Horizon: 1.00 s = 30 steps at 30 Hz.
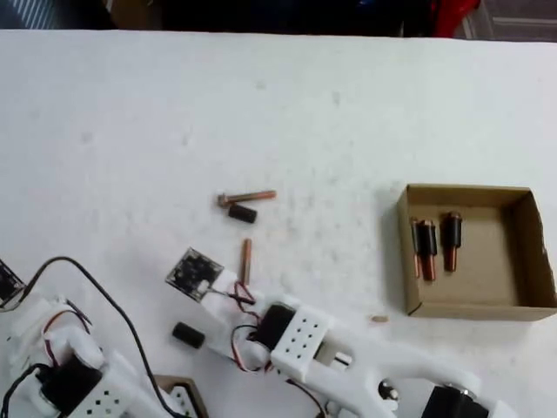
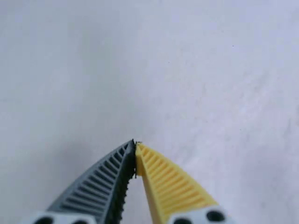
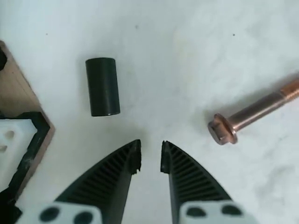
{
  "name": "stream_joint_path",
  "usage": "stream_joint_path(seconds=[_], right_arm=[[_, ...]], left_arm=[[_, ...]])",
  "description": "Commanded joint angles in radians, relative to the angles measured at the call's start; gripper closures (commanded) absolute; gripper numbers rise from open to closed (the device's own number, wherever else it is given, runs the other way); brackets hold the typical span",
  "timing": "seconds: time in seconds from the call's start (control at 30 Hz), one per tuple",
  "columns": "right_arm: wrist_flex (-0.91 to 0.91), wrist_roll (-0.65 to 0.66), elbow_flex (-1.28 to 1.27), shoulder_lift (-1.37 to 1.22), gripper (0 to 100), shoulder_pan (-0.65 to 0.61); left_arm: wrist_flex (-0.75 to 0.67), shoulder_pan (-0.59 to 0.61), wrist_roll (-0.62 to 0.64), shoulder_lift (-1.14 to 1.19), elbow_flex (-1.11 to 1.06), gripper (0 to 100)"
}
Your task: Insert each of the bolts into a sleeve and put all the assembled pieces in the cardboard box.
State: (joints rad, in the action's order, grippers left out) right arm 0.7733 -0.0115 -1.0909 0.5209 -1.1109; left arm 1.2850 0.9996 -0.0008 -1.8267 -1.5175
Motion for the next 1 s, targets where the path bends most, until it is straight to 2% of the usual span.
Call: stream_joint_path(seconds=[0.0,0.17,0.43,0.7,0.87,0.97], right_arm=[[0.008,0.011,0.046,0.028,93.2,-0.047],[0.008,0.011,0.046,0.028,93.1,-0.119],[0.008,0.011,0.078,0.03,92.9,-0.125],[-0.002,0.011,0.107,0.024,77.3,-0.137],[-0.082,0.011,0.129,0.012,76.9,-0.173],[-0.053,0.003,0.18,-0.012,76.9,-0.2]], left_arm=[[-0.009,0.005,-0.005,-0.002,0.041,98],[-0.012,0.005,-0.008,-0.002,0.023,98],[-0.017,0.005,-0.008,-0.002,0.023,98],[-0.012,0.005,-0.008,-0.002,0.021,98],[-0.011,0.005,-0.008,-0.002,0.021,98],[-0.011,0.005,-0.008,-0.002,0.021,98]])
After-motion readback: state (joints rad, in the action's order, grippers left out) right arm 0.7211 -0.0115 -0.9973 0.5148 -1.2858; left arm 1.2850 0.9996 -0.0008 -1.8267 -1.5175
